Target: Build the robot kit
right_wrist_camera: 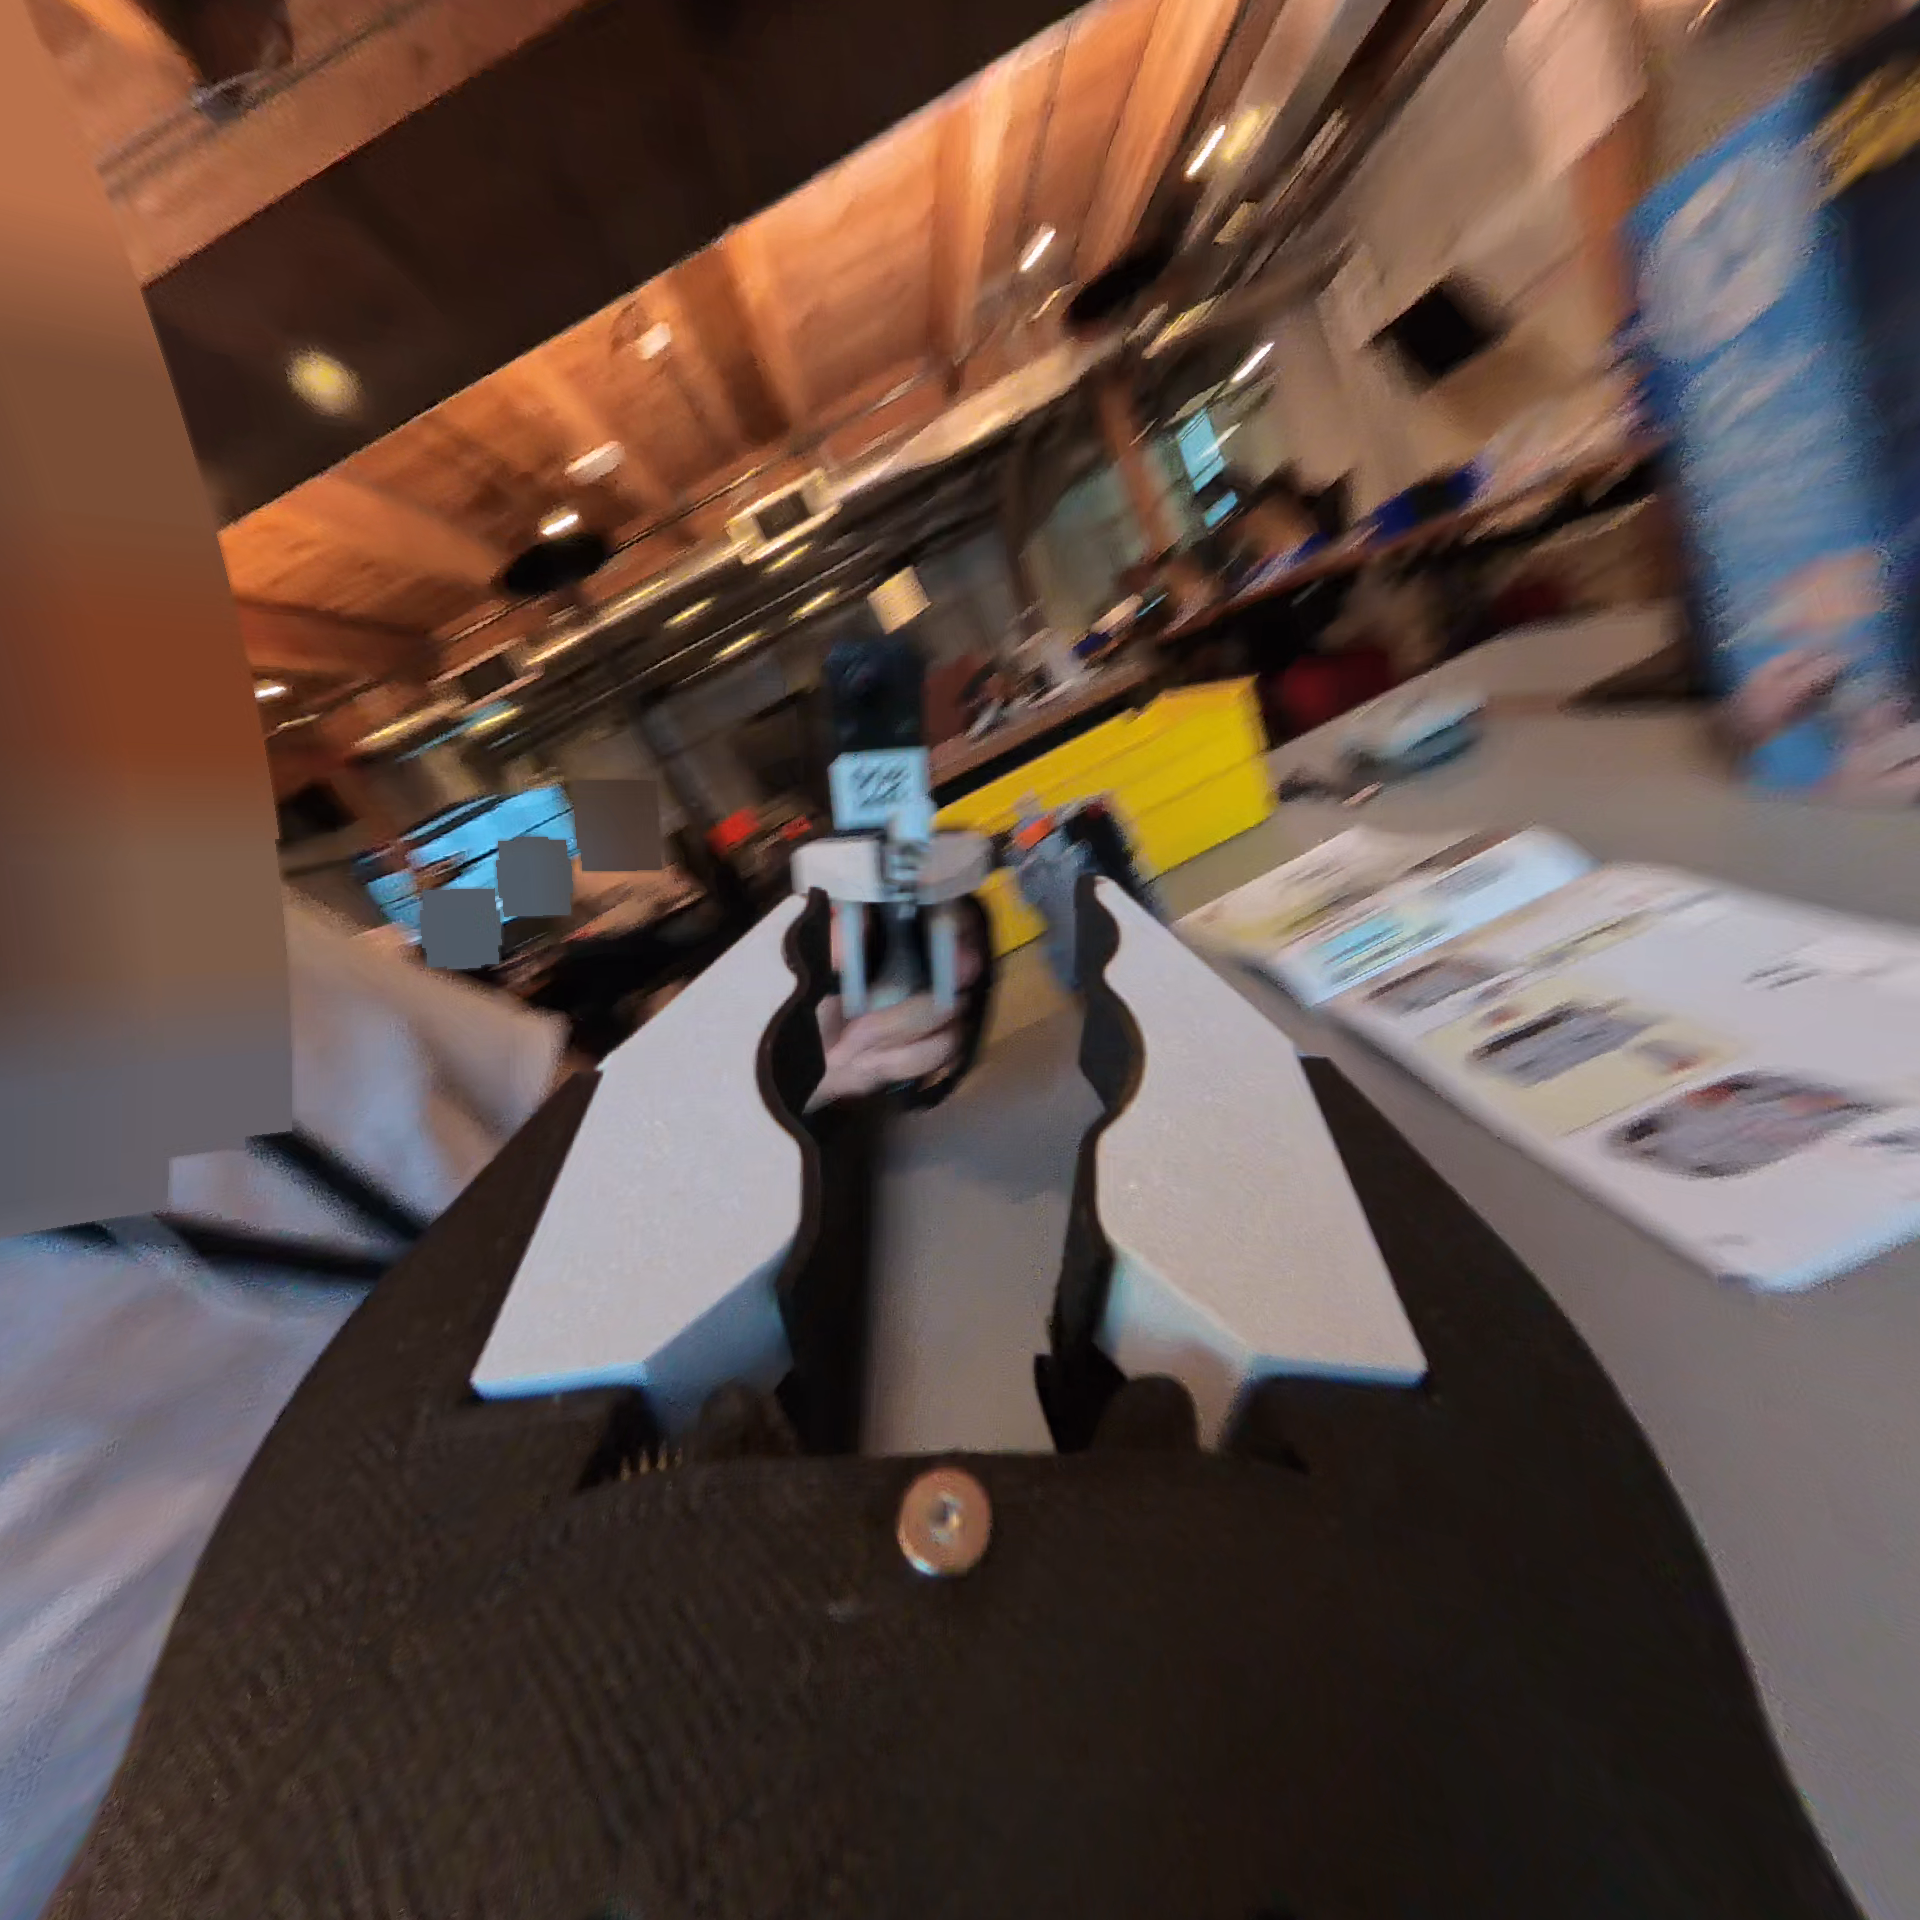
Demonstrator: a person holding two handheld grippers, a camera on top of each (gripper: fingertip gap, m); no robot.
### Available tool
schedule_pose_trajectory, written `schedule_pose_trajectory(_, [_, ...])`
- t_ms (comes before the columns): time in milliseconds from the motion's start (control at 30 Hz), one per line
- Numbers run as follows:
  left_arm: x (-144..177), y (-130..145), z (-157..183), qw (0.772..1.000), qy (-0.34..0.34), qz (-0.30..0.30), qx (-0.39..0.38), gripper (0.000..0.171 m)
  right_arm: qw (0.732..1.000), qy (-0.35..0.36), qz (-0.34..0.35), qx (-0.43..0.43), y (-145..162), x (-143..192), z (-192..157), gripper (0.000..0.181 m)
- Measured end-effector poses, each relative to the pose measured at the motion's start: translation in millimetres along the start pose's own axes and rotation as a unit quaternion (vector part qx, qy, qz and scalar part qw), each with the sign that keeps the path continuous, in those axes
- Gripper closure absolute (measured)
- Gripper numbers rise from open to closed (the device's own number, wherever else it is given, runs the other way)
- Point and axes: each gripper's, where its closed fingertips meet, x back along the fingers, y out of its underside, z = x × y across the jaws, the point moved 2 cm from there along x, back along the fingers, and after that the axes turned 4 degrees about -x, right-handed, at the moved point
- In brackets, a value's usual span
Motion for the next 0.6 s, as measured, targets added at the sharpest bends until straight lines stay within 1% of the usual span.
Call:
schedule_pose_trajectory(67, [12,-22,2,0.995,0.023,0.085,0.05,0.167,0.995,0.071,0.064,0.038,-22,7,8,0.139])
schedule_pose_trajectory(100, [19,-34,5,0.987,0.045,0.133,0.072,0.167,0.994,0.065,0.084,0.037,-27,1,2,0.139])
schedule_pose_trajectory(133, [25,-45,7,0.979,0.056,0.18,0.082,0.167,0.994,0.034,0.097,0.026,-29,-10,-11,0.141])
schedule_pose_trajectory(167, [31,-54,6,0.97,0.05,0.222,0.081,0.168,0.994,0.01,0.108,0.012,-30,-22,-21,0.146])
schedule_pose_trajectory(200, [35,-59,6,0.966,0.037,0.248,0.069,0.168,0.993,0.007,0.118,-0.002,-31,-35,-24,0.15])
schedule_pose_trajectory(300, [32,-59,13,0.964,0.005,0.263,0.032,0.167,0.991,0.0,0.136,-0.011,-34,-70,-33,0.15])
schedule_pose_trajectory(367, [33,-60,18,0.959,-0.002,0.281,0.024,0.167,0.991,-0.002,0.133,-0.017,-32,-87,-37,0.152])
schedule_pose_trajectory(467, [33,-57,21,0.958,0.004,0.283,0.034,0.167,0.989,-0.005,0.139,-0.046,-29,-99,-39,0.161])
schedule_pose_trajectory(600, [31,-50,21,0.96,0.005,0.277,0.043,0.168,0.989,-0.018,0.132,-0.059,-22,-108,-41,0.161])
